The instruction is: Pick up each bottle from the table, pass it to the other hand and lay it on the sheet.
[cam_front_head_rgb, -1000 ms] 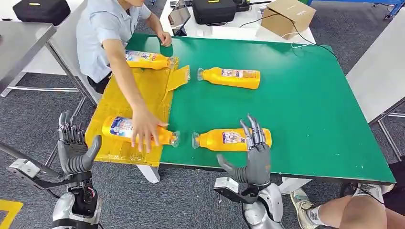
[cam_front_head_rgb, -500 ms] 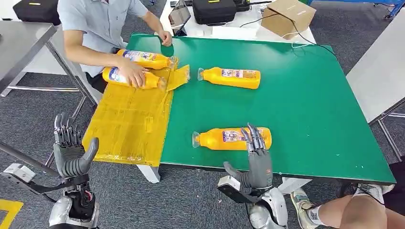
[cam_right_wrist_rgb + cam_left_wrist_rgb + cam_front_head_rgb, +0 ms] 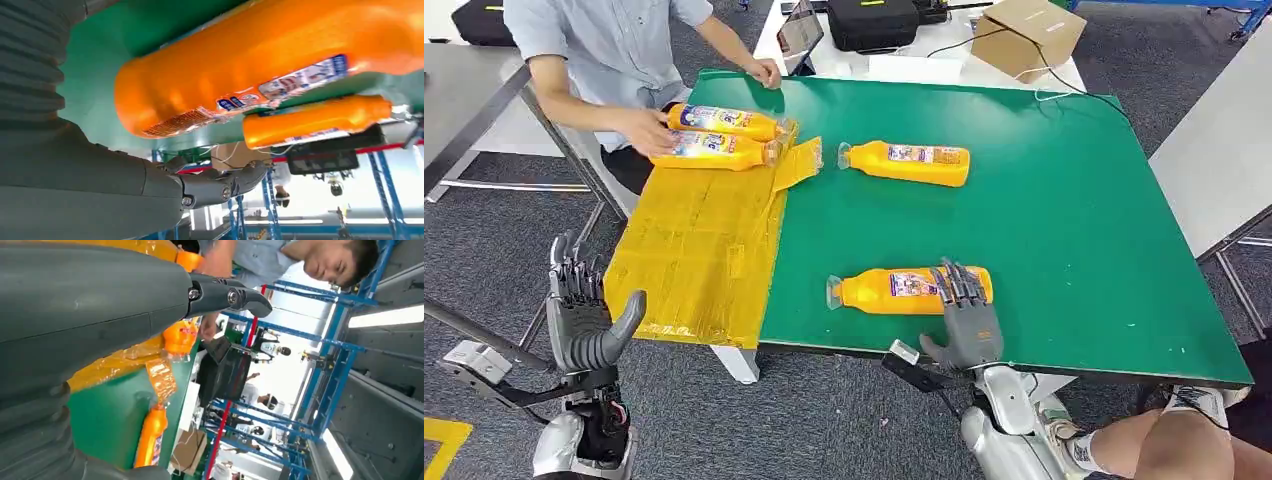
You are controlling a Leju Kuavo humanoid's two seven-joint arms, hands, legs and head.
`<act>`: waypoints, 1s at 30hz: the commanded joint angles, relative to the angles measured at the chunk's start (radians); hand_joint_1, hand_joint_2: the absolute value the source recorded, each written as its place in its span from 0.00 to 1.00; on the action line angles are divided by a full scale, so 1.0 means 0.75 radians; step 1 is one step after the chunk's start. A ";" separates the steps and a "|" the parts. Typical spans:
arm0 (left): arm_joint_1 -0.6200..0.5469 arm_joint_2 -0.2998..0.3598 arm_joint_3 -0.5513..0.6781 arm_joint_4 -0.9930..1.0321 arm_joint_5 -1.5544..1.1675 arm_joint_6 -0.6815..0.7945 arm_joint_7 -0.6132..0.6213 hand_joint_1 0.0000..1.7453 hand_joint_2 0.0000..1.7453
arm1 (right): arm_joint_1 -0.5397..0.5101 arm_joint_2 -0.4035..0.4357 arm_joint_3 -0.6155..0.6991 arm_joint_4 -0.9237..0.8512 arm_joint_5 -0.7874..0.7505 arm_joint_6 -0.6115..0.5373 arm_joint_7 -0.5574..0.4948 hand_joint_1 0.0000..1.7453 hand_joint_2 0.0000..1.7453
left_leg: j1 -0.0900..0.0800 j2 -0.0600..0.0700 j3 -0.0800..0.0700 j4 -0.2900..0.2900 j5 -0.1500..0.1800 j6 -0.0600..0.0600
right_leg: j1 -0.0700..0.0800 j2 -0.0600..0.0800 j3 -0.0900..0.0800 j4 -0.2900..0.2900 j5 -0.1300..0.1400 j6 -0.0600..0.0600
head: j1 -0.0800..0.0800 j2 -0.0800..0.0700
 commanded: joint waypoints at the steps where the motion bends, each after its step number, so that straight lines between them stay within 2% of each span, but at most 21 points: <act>1: -0.063 0.001 -0.020 0.096 0.008 -0.006 0.024 0.00 1.00 | -0.260 -0.037 0.042 0.381 0.147 -0.026 0.122 0.00 1.00 | 0.000 0.001 0.007 -0.002 -0.002 -0.001 | 0.001 -0.001 0.008 -0.002 -0.002 -0.002 | 0.000 0.000; 4: -0.069 0.001 -0.018 0.100 0.009 -0.008 0.025 0.00 1.00 | -0.301 -0.027 0.067 0.383 0.203 -0.036 0.144 0.00 1.00 | 0.000 0.002 0.005 -0.001 -0.002 -0.001 | 0.000 0.000 0.005 -0.001 -0.001 -0.002 | 0.000 0.000; 11: -0.095 -0.008 -0.010 0.137 0.080 -0.038 0.077 0.00 1.00 | -0.367 0.016 0.057 0.416 0.143 0.083 0.133 0.00 1.00 | 0.000 0.002 0.006 -0.001 -0.002 -0.001 | 0.000 0.000 0.006 0.000 -0.001 -0.002 | -0.001 0.000; 16: -0.108 0.015 0.006 0.139 0.083 -0.042 0.105 0.00 1.00 | -0.503 0.043 0.095 0.588 0.127 0.437 0.254 0.00 1.00 | 0.000 0.003 0.004 0.000 -0.001 -0.001 | 0.000 0.001 0.003 0.001 -0.001 -0.002 | 0.000 0.000; 19: -0.107 0.018 0.010 0.139 0.083 -0.043 0.106 0.00 1.00 | -0.514 0.046 0.097 0.588 0.127 0.448 0.259 0.00 1.00 | -0.001 0.003 0.002 -0.001 0.000 0.000 | -0.001 0.002 0.002 0.001 0.000 -0.001 | 0.000 0.000; 21: -0.105 0.022 0.010 0.142 0.077 -0.048 0.116 0.00 1.00 | -0.540 0.049 0.111 0.615 0.131 0.517 0.282 0.00 1.00 | 0.000 0.003 0.004 -0.001 0.000 -0.001 | 0.000 0.001 0.003 0.000 0.000 -0.001 | -0.001 0.000; 23: -0.098 0.034 0.022 0.173 0.057 -0.083 0.134 0.00 1.00 | -0.598 0.049 0.169 0.659 0.154 0.670 0.339 0.00 1.00 | 0.001 0.004 0.009 -0.001 -0.002 -0.001 | 0.001 0.000 0.008 -0.001 -0.001 -0.003 | 0.001 0.000; 27: -0.116 0.044 0.034 0.215 0.024 -0.115 0.129 0.00 1.00 | -0.666 0.059 0.214 0.687 0.166 0.754 0.361 0.00 1.00 | 0.000 0.008 0.008 -0.001 -0.002 -0.001 | 0.000 0.004 0.006 0.001 -0.001 -0.003 | 0.000 0.000; 30: -0.126 0.036 0.046 0.224 0.002 -0.111 0.134 0.00 1.00 | -0.704 0.067 0.252 0.701 0.182 0.817 0.394 0.00 1.00 | 0.000 0.004 0.008 -0.001 0.000 -0.001 | 0.000 0.001 0.007 0.000 0.000 -0.002 | 0.000 0.000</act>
